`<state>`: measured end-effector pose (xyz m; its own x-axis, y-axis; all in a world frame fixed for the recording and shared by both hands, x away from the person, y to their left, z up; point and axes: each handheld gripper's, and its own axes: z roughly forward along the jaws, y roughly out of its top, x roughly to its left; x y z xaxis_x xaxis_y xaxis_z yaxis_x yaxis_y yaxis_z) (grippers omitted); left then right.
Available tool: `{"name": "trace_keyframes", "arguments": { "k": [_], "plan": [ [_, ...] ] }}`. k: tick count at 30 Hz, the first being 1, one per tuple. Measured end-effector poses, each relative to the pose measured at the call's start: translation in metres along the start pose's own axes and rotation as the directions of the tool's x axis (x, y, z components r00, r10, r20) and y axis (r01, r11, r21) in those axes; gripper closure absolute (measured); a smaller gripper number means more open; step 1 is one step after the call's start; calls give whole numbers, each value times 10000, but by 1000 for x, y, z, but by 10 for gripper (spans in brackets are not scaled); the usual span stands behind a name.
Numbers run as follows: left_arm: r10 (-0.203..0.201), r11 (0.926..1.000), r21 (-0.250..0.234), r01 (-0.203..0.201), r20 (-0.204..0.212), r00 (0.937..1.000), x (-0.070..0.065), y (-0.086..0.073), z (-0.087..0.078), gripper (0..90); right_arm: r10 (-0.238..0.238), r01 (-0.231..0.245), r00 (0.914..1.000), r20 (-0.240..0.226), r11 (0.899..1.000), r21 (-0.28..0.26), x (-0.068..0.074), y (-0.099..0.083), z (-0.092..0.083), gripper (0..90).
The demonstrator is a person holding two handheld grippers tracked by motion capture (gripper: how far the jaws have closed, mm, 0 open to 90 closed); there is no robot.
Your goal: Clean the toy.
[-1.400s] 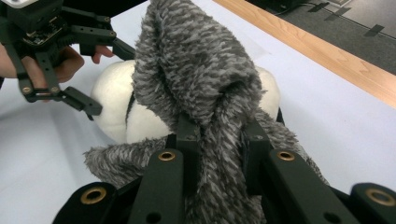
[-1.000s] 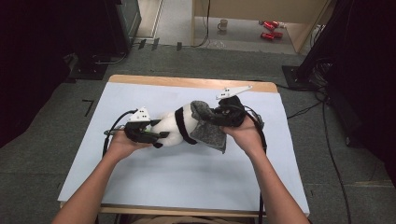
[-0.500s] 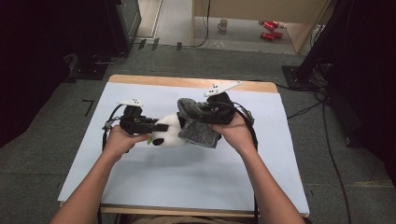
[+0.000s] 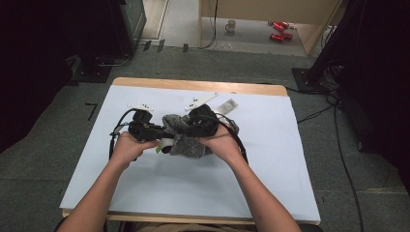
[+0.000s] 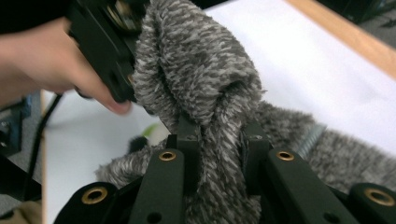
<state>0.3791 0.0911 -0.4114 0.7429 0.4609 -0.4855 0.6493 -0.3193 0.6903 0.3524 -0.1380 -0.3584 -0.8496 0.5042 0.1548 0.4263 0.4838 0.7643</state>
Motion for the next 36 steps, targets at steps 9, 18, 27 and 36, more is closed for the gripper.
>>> {"name": "trace_keyframes", "arguments": {
  "k": [9,18,27,36],
  "plan": [
    [48,9999,122,-47,-112,9999,1,-1,3,634,-464,428,9959,776,9980,475,-8,-9,-8,770],
    [-82,9999,133,84,-117,9999,5,-1,2,634,115,-83,9871,1598,9998,-201,-36,-19,-53,771],
    [-293,9995,143,294,-52,9996,9,-2,1,633,1103,-1082,9631,2456,9939,-222,-70,-44,-79,771],
    [-601,9982,92,601,1,9982,11,-1,0,629,1477,-1302,9616,2315,9875,-892,-73,-43,-99,770]
  ]
}}
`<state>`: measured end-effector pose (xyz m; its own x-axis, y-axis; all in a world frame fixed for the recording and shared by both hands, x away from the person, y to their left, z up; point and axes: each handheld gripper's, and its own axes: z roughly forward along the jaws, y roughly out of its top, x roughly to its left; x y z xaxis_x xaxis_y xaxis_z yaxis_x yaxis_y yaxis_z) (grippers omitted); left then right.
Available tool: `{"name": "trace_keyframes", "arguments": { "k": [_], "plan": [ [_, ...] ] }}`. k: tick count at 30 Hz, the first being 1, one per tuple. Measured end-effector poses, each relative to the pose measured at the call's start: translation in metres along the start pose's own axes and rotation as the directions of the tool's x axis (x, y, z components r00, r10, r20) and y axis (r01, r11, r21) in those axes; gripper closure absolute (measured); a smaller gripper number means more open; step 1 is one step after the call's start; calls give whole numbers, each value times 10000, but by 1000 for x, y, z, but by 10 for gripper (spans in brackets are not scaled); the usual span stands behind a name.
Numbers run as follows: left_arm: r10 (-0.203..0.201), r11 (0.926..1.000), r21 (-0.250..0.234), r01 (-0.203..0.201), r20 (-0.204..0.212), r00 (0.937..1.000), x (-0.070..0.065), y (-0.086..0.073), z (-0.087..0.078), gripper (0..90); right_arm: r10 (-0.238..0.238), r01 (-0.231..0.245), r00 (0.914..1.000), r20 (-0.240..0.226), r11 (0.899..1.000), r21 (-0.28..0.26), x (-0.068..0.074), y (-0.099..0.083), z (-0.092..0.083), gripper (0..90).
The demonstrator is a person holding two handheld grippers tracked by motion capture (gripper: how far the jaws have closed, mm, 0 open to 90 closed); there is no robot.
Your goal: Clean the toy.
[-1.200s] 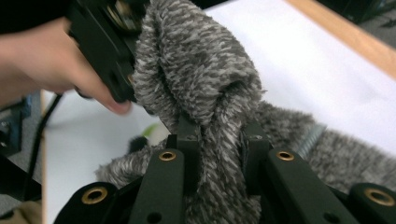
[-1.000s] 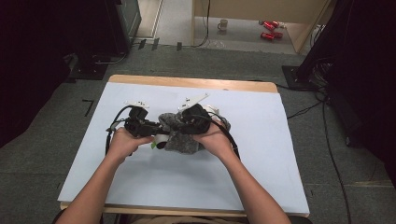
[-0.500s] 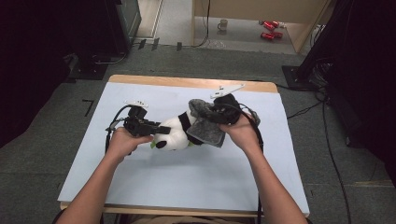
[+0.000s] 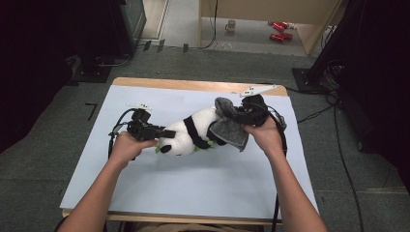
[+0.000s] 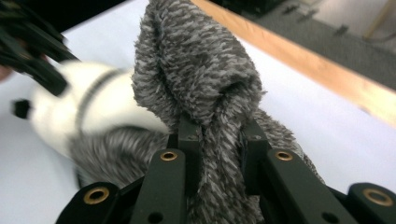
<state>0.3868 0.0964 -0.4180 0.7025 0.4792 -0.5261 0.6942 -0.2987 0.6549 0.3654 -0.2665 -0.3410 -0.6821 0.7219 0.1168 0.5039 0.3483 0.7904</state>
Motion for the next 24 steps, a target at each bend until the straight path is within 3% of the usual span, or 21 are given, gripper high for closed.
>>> {"name": "trace_keyframes", "arguments": {
  "k": [7,16,19,24],
  "plan": [
    [97,9999,39,-97,-44,9999,-2,2,-1,629,-778,729,9925,-942,9959,-536,39,25,3,771],
    [67,10000,64,-67,-84,9999,-2,3,-2,628,-1227,1253,9682,-2180,9921,-19,87,29,55,771],
    [100,9999,39,-100,-82,9999,-3,3,-2,628,-1357,1461,9627,-2341,9889,277,97,24,70,770],
    [94,9999,116,-93,-128,9999,-4,2,-1,627,-1324,1476,9678,-2142,9874,566,93,17,83,771]
  ]
}}
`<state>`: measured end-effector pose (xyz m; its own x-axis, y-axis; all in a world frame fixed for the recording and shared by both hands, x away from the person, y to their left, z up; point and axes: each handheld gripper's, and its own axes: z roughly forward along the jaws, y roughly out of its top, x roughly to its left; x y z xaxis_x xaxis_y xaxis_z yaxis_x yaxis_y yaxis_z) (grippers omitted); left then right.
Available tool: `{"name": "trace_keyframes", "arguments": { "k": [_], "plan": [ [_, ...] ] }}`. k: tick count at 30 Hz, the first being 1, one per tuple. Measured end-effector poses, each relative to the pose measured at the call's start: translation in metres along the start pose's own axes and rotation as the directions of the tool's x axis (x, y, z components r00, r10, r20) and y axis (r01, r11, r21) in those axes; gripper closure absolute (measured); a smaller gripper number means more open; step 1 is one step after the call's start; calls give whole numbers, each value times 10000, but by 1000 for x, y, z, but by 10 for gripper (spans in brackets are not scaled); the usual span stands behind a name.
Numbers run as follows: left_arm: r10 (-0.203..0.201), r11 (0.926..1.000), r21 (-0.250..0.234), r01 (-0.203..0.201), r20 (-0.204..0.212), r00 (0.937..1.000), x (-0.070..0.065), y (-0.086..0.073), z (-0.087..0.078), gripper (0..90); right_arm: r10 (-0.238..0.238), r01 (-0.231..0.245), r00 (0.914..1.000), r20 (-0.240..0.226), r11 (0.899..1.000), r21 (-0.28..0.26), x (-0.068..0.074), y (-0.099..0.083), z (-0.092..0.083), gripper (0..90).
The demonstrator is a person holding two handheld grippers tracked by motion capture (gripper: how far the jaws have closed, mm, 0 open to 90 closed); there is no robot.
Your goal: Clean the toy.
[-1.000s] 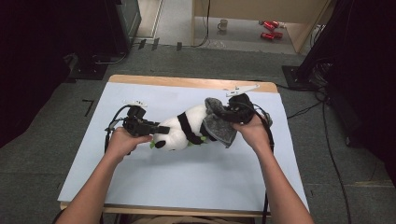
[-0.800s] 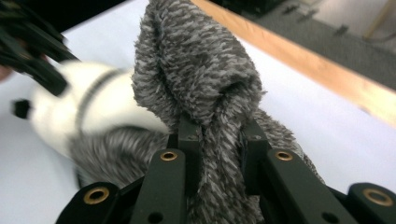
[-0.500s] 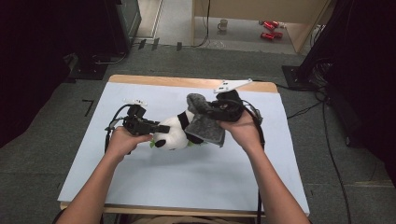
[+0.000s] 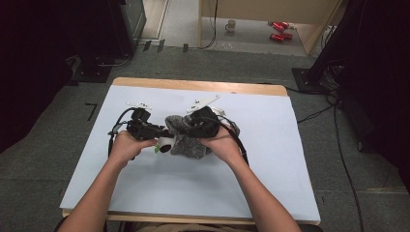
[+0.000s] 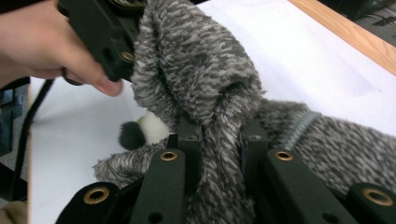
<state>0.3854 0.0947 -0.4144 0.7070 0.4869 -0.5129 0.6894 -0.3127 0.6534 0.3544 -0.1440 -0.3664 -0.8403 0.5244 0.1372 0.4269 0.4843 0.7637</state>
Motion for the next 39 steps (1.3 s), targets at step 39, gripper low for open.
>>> {"name": "trace_keyframes", "arguments": {
  "k": [39],
  "plan": [
    [-128,9999,109,114,1349,9908,9,-5,-7,661,2219,-2132,9380,2664,9751,-616,-102,-56,-73,770]
  ]
}}
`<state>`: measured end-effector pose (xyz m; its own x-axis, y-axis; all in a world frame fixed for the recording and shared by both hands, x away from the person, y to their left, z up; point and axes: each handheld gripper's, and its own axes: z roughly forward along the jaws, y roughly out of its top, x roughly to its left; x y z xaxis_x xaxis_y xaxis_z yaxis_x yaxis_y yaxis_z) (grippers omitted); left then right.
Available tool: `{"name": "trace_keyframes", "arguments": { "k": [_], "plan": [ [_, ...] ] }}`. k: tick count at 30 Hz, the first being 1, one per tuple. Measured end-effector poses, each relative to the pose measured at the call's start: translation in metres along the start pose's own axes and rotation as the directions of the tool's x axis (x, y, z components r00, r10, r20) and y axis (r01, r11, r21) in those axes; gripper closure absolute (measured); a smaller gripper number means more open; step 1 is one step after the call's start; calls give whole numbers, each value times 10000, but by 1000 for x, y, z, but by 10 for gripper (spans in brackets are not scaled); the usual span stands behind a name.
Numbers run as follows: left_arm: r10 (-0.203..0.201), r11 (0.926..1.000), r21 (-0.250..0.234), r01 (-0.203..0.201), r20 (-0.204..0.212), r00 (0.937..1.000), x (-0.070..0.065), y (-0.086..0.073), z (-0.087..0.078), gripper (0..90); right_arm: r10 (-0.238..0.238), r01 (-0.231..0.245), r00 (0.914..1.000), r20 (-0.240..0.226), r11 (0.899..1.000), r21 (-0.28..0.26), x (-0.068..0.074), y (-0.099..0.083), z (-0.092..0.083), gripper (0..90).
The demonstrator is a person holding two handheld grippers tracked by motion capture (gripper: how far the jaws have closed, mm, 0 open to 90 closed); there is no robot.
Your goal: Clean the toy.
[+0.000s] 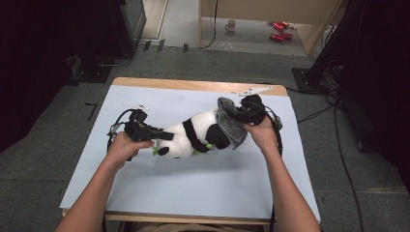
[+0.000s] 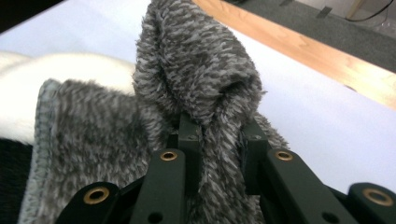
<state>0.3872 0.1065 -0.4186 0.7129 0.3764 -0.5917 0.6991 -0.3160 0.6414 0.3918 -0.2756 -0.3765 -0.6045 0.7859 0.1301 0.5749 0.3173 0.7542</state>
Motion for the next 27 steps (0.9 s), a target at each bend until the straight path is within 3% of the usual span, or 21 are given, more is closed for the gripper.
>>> {"name": "trace_keyframes", "arguments": {
  "k": [5,9,12,14,18,24,27],
  "plan": [
    [-141,9998,115,137,401,9991,-3,0,1,662,-129,115,9997,-230,9981,-602,6,7,-13,770],
    [-169,9996,220,159,437,9989,-3,1,5,661,-446,413,9977,-504,9971,-643,16,13,-13,770],
    [-256,9992,319,251,157,9995,0,0,5,661,-608,599,9966,-557,9980,-180,20,7,-1,771],
    [-359,9985,402,361,-57,9993,2,-1,7,661,-353,342,9970,-690,9993,-170,18,0,7,771],
    [-596,9976,341,596,-18,9982,6,-1,7,661,-23,16,9976,-698,9999,-106,13,-11,15,773],
    [-661,9974,280,664,-92,9978,9,-2,5,658,16,9,9995,-319,9970,774,5,-29,23,773],
    [-608,9978,254,610,-62,9981,11,-2,4,654,-88,126,9996,-265,9888,1485,2,-41,29,773]
  ]
}}
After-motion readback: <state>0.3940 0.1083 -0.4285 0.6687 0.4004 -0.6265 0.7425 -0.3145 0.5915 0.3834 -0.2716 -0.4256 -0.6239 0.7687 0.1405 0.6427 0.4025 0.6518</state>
